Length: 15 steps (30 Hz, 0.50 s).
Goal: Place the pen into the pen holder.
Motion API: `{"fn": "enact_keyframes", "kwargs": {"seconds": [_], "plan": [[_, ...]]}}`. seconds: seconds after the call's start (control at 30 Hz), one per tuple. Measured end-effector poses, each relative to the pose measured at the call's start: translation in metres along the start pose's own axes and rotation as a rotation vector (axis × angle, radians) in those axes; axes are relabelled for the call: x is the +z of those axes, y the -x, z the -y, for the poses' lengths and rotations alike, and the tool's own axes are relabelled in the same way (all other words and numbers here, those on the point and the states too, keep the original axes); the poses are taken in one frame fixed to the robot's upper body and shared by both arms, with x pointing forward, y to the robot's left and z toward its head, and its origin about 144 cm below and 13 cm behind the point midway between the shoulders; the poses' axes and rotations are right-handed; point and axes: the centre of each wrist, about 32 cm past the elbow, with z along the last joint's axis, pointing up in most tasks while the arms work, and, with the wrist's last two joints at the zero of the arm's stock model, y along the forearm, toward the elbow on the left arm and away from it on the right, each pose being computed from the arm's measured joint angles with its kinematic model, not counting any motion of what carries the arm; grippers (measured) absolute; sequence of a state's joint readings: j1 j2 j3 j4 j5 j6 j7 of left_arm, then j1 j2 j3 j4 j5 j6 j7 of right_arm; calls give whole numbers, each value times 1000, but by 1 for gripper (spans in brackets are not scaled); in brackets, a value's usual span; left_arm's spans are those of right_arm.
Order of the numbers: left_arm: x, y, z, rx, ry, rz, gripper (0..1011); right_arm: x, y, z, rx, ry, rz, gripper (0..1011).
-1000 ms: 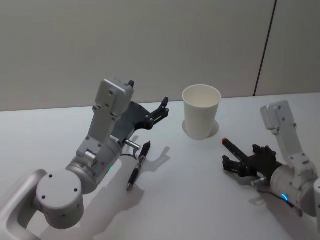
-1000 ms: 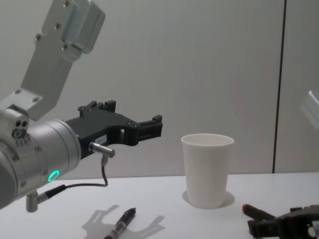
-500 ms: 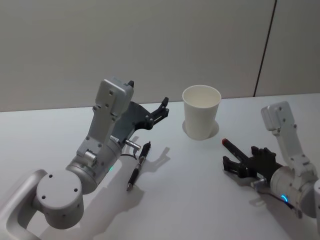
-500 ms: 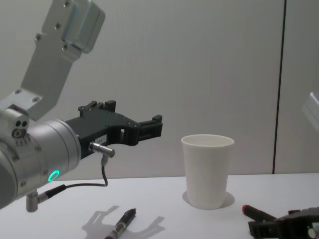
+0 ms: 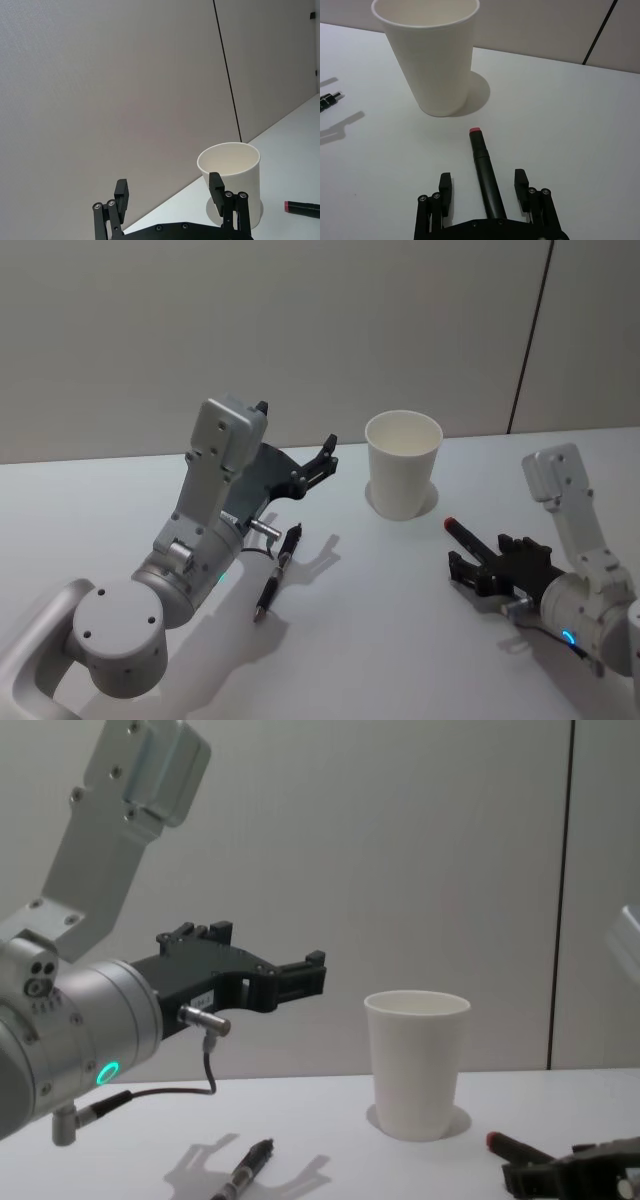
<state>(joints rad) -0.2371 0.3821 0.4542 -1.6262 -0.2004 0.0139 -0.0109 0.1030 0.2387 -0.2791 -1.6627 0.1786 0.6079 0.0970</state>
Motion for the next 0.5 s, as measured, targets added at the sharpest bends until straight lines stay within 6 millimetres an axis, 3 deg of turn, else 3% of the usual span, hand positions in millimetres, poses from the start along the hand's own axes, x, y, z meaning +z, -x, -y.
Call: {"fn": "enact_keyframes", "kwargs": {"seconds": [0.5], "plan": [[0, 0, 0, 0, 0, 0, 1001, 0, 0, -1, -11, -9, -43, 695]]}}
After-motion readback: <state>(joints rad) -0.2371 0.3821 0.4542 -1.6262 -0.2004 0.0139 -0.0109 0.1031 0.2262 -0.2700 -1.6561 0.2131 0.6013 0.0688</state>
